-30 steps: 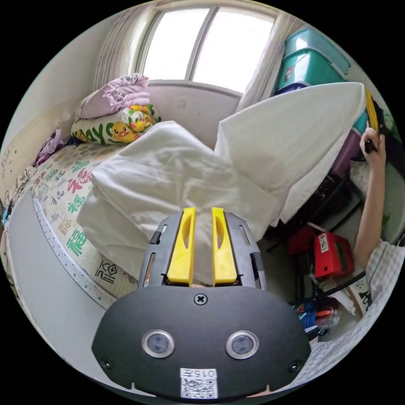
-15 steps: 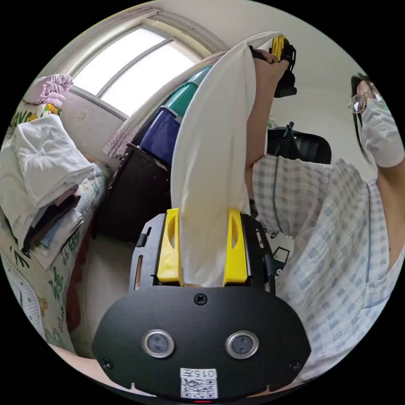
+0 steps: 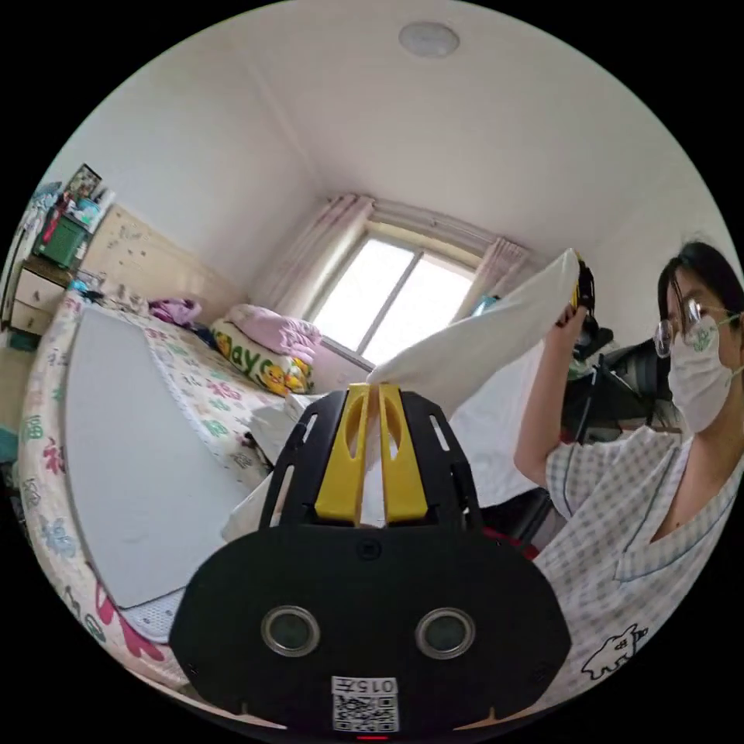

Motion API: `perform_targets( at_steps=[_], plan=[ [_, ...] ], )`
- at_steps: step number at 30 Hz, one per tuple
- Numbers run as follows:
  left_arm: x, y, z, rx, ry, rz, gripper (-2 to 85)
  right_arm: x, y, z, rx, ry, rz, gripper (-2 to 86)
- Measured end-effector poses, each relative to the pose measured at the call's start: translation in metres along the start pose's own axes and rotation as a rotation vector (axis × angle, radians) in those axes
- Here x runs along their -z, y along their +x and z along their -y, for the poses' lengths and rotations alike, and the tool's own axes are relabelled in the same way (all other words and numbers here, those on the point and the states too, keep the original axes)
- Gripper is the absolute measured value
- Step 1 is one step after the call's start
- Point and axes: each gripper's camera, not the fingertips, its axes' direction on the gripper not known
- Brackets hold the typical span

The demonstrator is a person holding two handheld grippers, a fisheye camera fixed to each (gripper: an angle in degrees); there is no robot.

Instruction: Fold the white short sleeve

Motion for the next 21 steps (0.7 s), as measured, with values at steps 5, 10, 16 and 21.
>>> perform_targets(
  at_steps=[5, 10, 16, 21],
  plan=[
    [0.078, 0.01, 0.018, -0.044, 0.232, 0.206, -0.4, 0.019, 0.027, -0.063, -0.144, 0.005, 0.038, -1.0],
    [0.103, 0.026, 0.034, -0.131, 0.288, 0.368, -0.4, 0.035, 0.057, -0.171, -0.337, -0.088, 0.083, -0.9],
    [0.071, 0.022, 0.058, -0.184, 0.213, 0.495, -0.4, 0.012, 0.052, -0.368, -0.51, -0.598, -0.027, -0.2],
    [0.013, 0.008, 0.062, -0.2, 0.039, 0.566, -0.2, -0.015, 0.009, -0.505, -0.581, -0.915, 0.129, 1.2]
  ],
)
